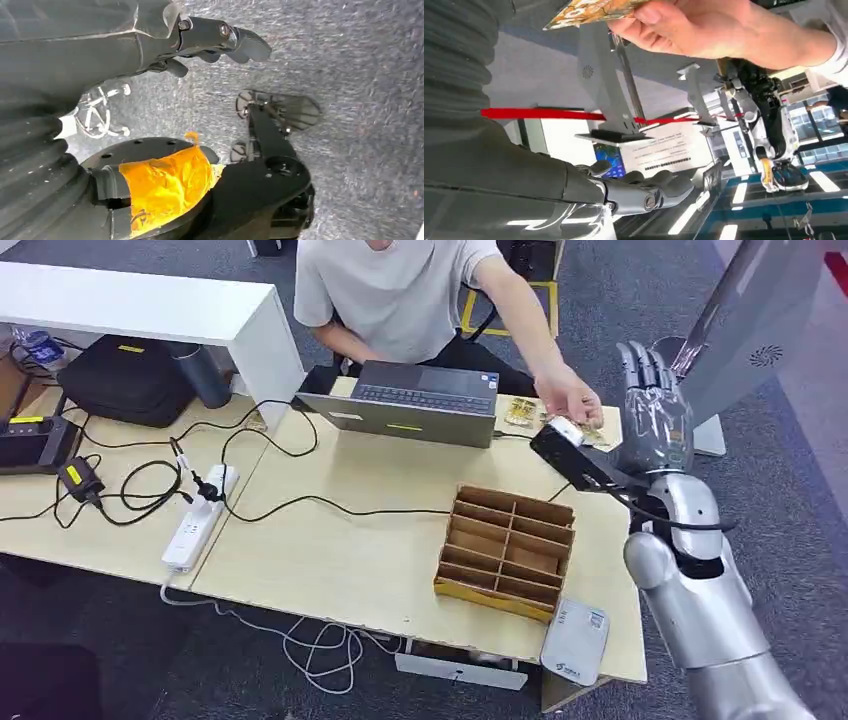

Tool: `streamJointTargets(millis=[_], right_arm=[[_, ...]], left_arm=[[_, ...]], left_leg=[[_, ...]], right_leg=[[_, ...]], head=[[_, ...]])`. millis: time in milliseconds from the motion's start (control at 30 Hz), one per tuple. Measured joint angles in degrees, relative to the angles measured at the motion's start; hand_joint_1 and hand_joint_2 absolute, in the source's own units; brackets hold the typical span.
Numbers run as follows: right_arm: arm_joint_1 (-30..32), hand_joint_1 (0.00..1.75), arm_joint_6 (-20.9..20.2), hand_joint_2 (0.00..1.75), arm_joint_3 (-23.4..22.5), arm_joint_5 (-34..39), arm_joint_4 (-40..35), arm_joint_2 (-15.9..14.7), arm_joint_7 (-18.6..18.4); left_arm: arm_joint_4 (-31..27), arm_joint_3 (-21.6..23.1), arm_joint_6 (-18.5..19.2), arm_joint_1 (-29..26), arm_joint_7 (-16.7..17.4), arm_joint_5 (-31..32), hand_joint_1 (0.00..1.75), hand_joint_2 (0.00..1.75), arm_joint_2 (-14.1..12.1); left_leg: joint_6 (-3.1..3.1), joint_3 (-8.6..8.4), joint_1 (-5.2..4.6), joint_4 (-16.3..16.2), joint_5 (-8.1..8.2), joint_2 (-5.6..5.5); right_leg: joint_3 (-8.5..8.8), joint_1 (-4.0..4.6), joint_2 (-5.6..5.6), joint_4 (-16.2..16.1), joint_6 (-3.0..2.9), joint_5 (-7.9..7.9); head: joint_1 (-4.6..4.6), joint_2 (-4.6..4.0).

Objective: Pass the card to the sensor for recognition and then transmit it.

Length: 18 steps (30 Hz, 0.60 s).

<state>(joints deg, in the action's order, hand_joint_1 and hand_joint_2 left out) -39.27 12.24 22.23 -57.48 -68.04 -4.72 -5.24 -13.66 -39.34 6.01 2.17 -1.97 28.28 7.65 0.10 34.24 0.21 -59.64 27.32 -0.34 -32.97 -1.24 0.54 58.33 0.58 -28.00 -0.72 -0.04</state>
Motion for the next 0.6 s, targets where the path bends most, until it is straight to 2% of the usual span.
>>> streamJointTargets(millis=[33, 600], right_arm=[[0.52, 1.75, 0.24, 1.75, 0.0, 0.36, -0.13, 0.17, 0.09], [3.11, 1.75, 0.87, 1.75, -0.72, 4.09, -2.03, 0.52, 1.35]], left_arm=[[0.0, 0.0, 0.13, 0.01, 0.22, 0.09, 0.0, 1.75, 0.07], [0.37, 0.0, 0.92, 0.01, 0.52, 0.81, 0.0, 1.75, 0.24]], left_leg=[[0.0, 0.0, 0.0, 0.0, 0.0, 0.0], [0.0, 0.01, -0.01, -0.01, 0.0, -0.01]], right_leg=[[0.0, 0.0, 0.0, 0.0, 0.0, 0.0], [0.0, -0.01, -0.01, 0.0, 0.0, 0.0]], head=[[0.0, 0.0], [0.0, 0.0]])
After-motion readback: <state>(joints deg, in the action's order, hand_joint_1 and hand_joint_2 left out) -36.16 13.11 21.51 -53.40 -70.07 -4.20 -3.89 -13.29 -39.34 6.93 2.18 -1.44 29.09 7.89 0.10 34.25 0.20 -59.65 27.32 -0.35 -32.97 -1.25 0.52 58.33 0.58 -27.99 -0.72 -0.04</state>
